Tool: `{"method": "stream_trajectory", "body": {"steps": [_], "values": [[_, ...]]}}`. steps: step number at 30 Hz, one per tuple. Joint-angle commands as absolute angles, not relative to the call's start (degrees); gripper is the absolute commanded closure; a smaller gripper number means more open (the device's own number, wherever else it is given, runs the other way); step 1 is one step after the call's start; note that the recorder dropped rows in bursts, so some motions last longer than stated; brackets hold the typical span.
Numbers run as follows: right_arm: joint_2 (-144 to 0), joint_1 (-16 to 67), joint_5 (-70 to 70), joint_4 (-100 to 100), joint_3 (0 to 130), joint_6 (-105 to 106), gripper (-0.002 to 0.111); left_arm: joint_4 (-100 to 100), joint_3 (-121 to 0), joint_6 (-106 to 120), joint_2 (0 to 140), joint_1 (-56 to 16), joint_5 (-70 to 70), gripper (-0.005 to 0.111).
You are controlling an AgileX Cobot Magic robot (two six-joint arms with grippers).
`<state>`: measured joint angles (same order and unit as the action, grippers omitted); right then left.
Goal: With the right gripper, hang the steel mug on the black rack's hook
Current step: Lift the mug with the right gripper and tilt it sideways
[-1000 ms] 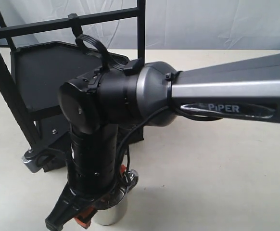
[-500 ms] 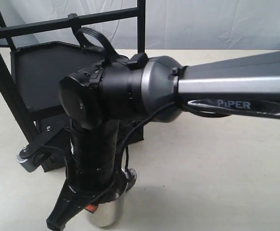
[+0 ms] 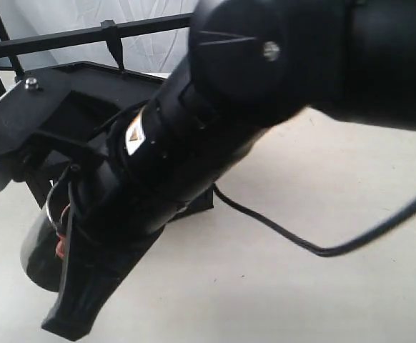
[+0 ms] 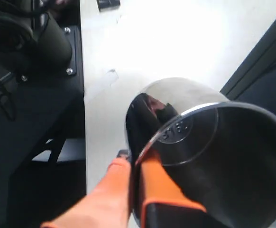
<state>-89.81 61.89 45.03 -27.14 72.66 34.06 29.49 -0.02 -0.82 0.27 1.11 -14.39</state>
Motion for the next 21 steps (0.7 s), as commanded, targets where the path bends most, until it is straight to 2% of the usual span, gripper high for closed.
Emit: {"method": "stream_trajectory", "body": {"steps": [1,7,18,21], "values": [[-83.04,61.78,35.33,-31.06,67.1,42.4,0.109,29.44,0.0,-0.96,0.0,1.04,-13.95,0.105],[-75.57,61.78,27.01,-43.82,58.84,62.88,0.109,29.44,0.0,-0.96,0.0,1.04,-13.95,0.105],[-66.89,61.4,18.39,-91.68,46.57,121.55,0.109,29.44,0.0,-0.96,0.0,1.04,-13.95,0.105],[-66.1,59.72,20.92,-89.64,46.45,121.23,0.109,29.44,0.0,-0.96,0.0,1.04,-13.95,0.105]]}}
